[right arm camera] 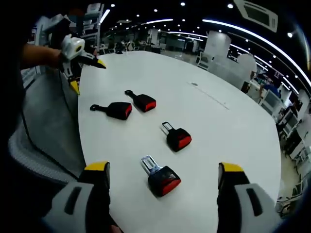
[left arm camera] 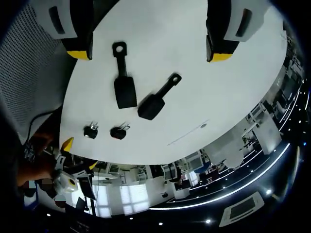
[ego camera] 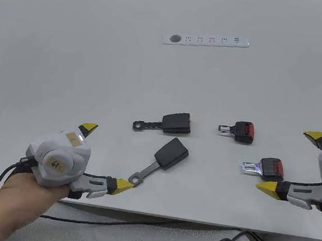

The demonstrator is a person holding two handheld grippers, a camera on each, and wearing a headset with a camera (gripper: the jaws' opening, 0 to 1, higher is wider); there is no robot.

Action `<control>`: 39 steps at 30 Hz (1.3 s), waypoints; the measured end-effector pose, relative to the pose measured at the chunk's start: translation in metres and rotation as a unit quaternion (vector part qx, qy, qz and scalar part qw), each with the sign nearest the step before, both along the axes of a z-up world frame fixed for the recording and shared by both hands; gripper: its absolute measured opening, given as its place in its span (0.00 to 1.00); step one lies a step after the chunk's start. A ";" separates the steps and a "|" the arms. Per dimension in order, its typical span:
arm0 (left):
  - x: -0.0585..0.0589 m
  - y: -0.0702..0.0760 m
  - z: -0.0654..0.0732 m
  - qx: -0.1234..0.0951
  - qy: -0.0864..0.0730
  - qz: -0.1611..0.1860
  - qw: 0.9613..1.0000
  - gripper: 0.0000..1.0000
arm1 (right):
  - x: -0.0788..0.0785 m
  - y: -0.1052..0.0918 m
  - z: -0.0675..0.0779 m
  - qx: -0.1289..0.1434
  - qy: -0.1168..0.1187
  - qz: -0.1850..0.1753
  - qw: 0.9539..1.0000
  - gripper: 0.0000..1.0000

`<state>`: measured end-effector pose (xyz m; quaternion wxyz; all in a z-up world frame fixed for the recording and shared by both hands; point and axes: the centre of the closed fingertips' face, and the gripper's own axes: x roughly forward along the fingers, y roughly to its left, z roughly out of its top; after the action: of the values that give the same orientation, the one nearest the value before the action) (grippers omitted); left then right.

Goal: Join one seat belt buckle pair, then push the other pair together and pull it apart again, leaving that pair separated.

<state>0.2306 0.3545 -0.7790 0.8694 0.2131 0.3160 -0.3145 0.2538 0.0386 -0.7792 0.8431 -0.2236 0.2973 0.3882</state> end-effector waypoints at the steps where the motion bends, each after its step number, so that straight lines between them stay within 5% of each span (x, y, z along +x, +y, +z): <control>1: 0.000 0.000 0.000 0.000 0.000 0.000 1.000 0.99 | 0.000 0.000 0.000 0.000 0.000 0.000 1.000 0.93; 22: -0.002 0.003 -0.003 -0.004 0.010 0.009 1.000 1.00 | 0.004 0.007 0.006 0.009 -0.008 -0.004 1.000 0.98; 39: -0.002 -0.006 -0.004 -0.004 0.012 0.000 1.000 1.00 | 0.005 0.007 0.006 -0.010 -0.019 0.011 1.000 0.97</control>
<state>0.2284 0.3482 -0.7827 0.8663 0.2059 0.3250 -0.3185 0.2590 0.0452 -0.7730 0.8421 -0.2428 0.2830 0.3897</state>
